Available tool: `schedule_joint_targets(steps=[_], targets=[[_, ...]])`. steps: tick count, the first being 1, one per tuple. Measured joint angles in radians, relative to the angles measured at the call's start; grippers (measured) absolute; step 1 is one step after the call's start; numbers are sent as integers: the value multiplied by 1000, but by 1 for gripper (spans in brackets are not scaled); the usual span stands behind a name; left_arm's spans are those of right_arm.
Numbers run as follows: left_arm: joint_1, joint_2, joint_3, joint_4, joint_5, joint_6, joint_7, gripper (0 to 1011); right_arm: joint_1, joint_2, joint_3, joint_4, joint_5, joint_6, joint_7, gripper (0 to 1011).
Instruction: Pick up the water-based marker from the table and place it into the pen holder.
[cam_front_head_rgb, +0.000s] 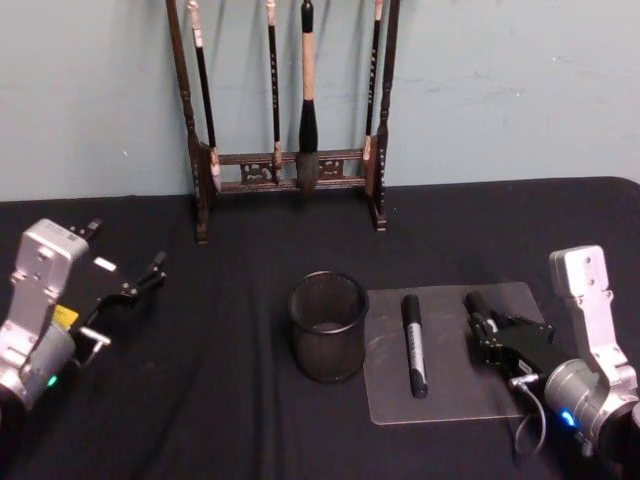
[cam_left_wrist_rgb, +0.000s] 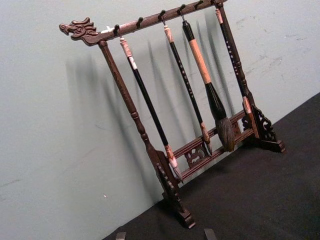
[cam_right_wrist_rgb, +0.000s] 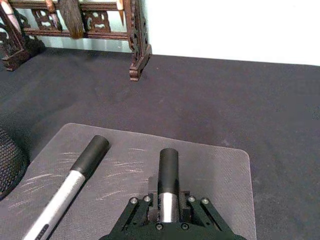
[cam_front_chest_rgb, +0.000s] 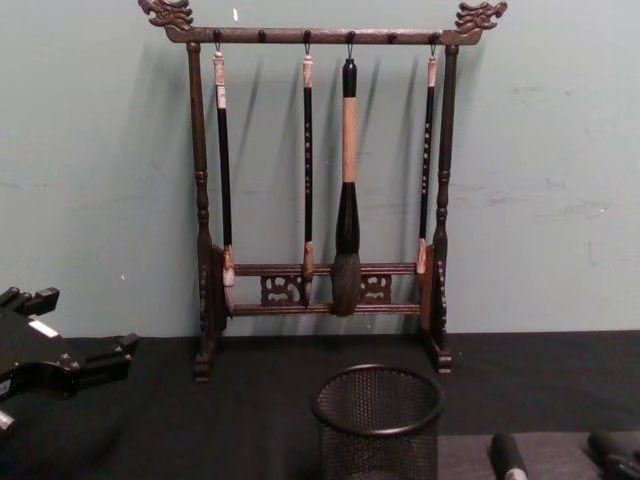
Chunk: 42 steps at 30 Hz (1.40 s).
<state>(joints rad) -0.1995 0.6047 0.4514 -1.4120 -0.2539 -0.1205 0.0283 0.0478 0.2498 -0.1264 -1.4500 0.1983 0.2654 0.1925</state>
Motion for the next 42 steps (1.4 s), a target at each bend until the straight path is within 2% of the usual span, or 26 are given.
schedule_joint_targets(steps=[6, 7, 8, 9, 12, 13, 17, 19, 29, 37, 42], targets=[[0, 0, 0, 0, 0, 0, 0, 1009, -3, 4, 0, -10, 0, -13, 6, 238], [0, 0, 0, 0, 0, 0, 0, 1009, -11, 11, -2, -26, -6, -42, 12, 238], [0, 0, 0, 0, 0, 0, 0, 1009, -11, 11, -2, -26, -6, -42, 12, 238], [0, 0, 0, 0, 0, 0, 0, 1009, -23, 19, 3, -50, -6, -77, 20, 239], [0, 0, 0, 0, 0, 0, 0, 1009, -27, 21, 6, -56, -6, -89, 23, 238], [0, 0, 0, 0, 0, 0, 0, 1009, -39, 35, 9, -80, -7, -138, 35, 239], [0, 0, 0, 0, 0, 0, 0, 1009, -46, 54, 4, -106, -19, -177, 51, 239], [0, 0, 0, 0, 0, 0, 0, 1009, -46, 57, 2, -107, -20, -180, 55, 238], [0, 0, 0, 0, 0, 0, 0, 1009, 10, 87, -45, -94, -29, -225, 115, 239], [0, 0, 0, 0, 0, 0, 0, 1009, 43, 93, -67, -81, -30, -256, 136, 239], [0, 0, 0, 0, 0, 0, 0, 1009, 86, 87, -97, -47, -26, -285, 157, 239]])
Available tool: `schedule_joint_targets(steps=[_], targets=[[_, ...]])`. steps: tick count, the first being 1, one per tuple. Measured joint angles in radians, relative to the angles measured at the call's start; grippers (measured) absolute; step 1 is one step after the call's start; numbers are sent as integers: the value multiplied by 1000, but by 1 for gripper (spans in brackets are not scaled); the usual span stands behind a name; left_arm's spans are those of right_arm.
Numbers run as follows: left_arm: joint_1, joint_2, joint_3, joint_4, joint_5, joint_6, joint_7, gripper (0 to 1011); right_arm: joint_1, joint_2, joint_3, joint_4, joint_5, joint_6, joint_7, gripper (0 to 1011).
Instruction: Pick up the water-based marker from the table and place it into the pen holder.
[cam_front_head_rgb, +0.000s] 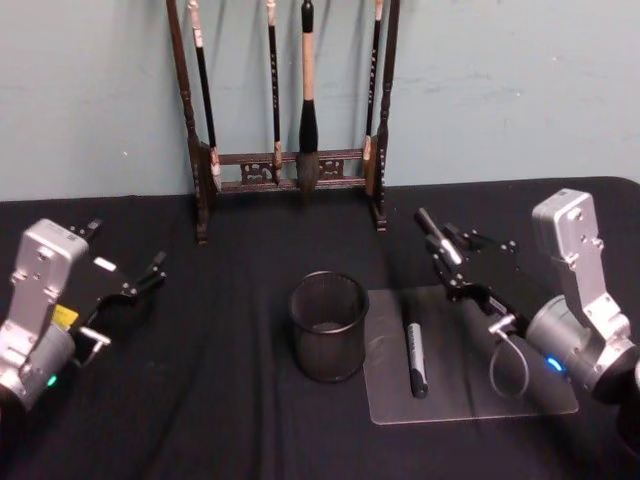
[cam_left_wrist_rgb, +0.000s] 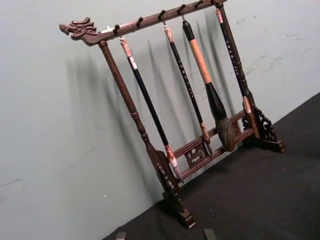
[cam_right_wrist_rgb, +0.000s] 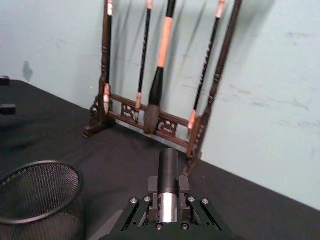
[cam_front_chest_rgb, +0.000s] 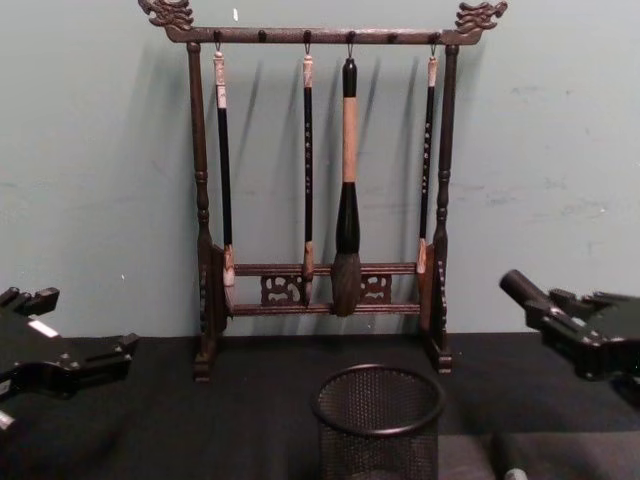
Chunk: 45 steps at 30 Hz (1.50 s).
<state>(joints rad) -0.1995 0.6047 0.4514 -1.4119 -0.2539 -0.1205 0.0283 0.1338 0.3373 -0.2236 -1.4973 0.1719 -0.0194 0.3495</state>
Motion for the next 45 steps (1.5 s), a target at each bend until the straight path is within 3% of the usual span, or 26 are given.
schedule_joint_targets(steps=[3, 4, 6, 12, 25, 39, 45], targets=[[0, 0, 0, 0, 0, 0, 0, 1009, 15, -3, -10, 14, 3, -14, 9, 239], [0, 0, 0, 0, 0, 0, 0, 1009, 41, -8, -27, 37, 10, -50, 28, 239], [0, 0, 0, 0, 0, 0, 0, 1009, 46, -10, -31, 42, 12, -59, 33, 238], [0, 0, 0, 0, 0, 0, 0, 1009, 114, -32, -88, 103, 17, -150, 75, 238], [0, 0, 0, 0, 0, 0, 0, 1009, 197, -81, -161, 203, 15, -211, 112, 239], [0, 0, 0, 0, 0, 0, 0, 1009, 252, -124, -223, 294, 33, -286, 168, 238], [0, 0, 0, 0, 0, 0, 0, 1009, 268, -137, -240, 322, 34, -291, 175, 238]])
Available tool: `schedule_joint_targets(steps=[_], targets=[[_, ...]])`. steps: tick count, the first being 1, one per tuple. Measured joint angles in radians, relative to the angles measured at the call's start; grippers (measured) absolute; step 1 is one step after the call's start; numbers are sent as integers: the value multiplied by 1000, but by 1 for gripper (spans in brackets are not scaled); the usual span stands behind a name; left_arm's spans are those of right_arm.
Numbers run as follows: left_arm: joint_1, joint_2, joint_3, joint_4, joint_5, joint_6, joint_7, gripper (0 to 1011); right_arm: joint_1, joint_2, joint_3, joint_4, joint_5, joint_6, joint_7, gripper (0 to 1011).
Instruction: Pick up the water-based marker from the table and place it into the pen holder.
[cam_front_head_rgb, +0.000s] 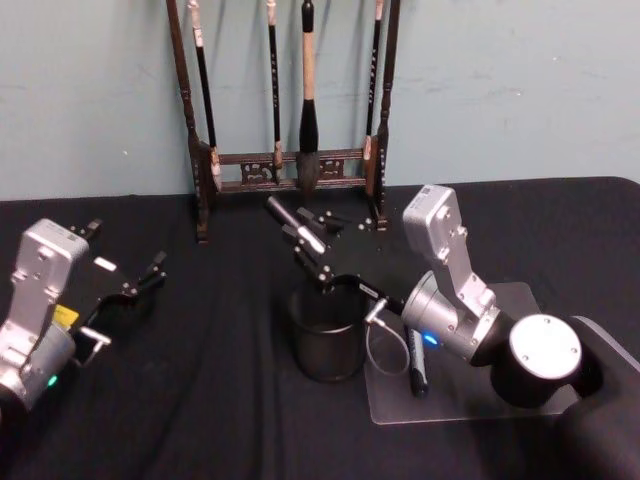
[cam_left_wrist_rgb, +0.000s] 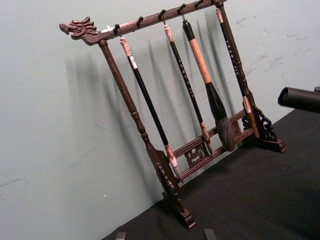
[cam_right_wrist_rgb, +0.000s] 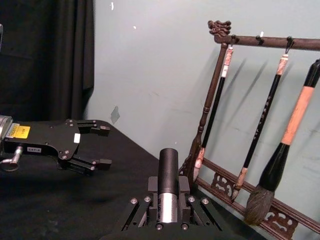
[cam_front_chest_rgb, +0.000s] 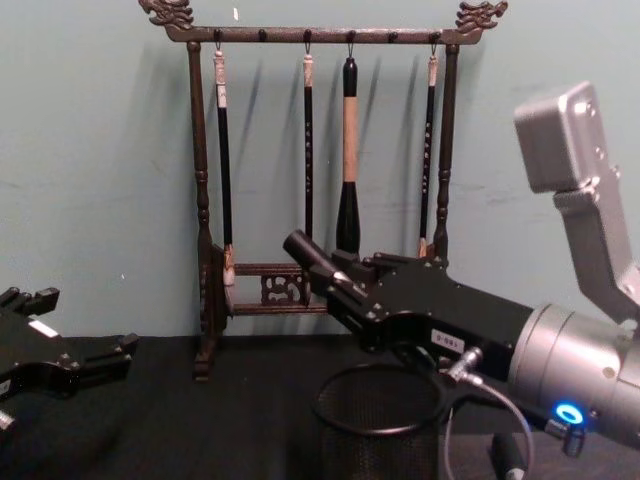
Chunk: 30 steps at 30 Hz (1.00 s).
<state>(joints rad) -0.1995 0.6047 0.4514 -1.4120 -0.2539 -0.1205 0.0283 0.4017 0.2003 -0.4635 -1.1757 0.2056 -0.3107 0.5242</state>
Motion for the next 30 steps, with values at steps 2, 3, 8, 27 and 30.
schedule_joint_targets(steps=[2, 3, 8, 27, 30], targets=[[0, 0, 0, 0, 0, 0, 0, 1009, 3, -2, -3, 7, 0, 0, 1, 238], [0, 0, 0, 0, 0, 0, 0, 1009, 5, -4, -5, 10, 0, 0, 1, 239], [0, 0, 0, 0, 0, 0, 0, 1009, 12, -8, -11, 30, 3, 0, 4, 239], [0, 0, 0, 0, 0, 0, 0, 1009, 34, -25, -18, 94, 21, -8, 17, 239], [0, 0, 0, 0, 0, 0, 0, 1009, 38, -28, -19, 100, 21, -11, 17, 239]])
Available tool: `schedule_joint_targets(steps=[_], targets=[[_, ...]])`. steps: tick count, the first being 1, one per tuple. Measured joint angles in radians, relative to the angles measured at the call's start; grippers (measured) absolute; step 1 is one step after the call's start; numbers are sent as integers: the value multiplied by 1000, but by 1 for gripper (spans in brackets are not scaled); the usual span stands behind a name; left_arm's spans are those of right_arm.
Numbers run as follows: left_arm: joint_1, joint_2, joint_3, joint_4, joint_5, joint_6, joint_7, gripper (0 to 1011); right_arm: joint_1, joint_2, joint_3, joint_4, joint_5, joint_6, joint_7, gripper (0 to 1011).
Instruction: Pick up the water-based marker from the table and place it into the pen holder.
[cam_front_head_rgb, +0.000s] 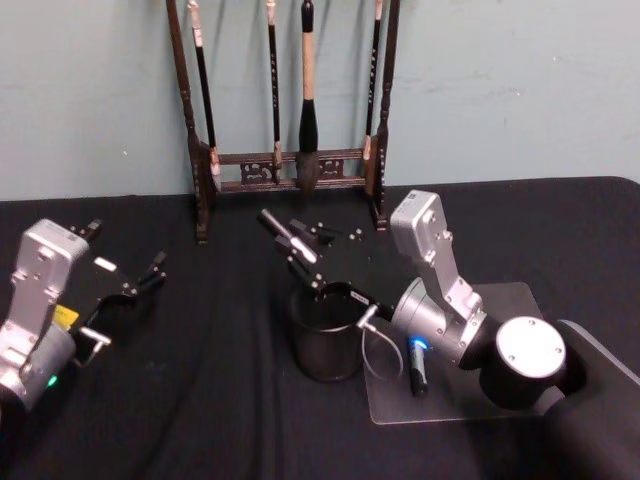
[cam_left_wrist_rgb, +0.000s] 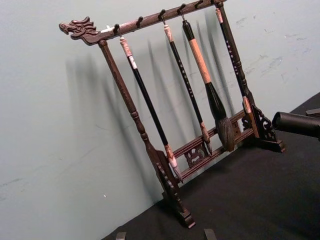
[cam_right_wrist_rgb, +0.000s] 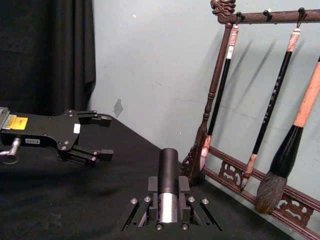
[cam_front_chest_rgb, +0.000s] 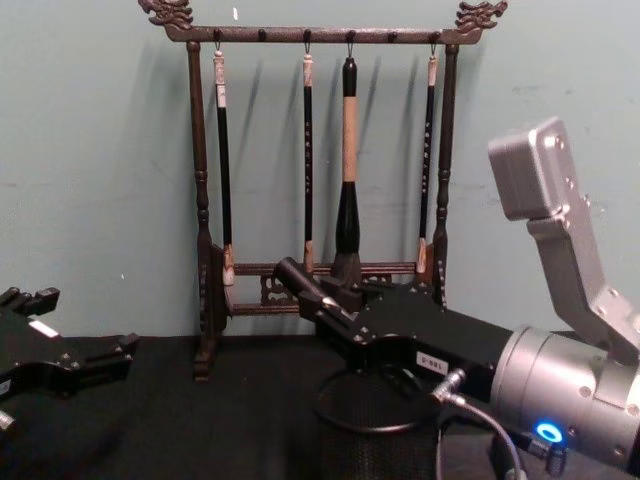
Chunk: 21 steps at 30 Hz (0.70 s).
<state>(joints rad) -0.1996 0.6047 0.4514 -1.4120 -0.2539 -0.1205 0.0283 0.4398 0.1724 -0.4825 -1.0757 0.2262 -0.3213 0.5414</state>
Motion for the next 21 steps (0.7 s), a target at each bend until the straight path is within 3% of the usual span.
schedule_joint_targets(steps=[21], targets=[[0, 0, 0, 0, 0, 0, 0, 1009, 3, -1, 0, 4, -3, -2, -2, 239]])
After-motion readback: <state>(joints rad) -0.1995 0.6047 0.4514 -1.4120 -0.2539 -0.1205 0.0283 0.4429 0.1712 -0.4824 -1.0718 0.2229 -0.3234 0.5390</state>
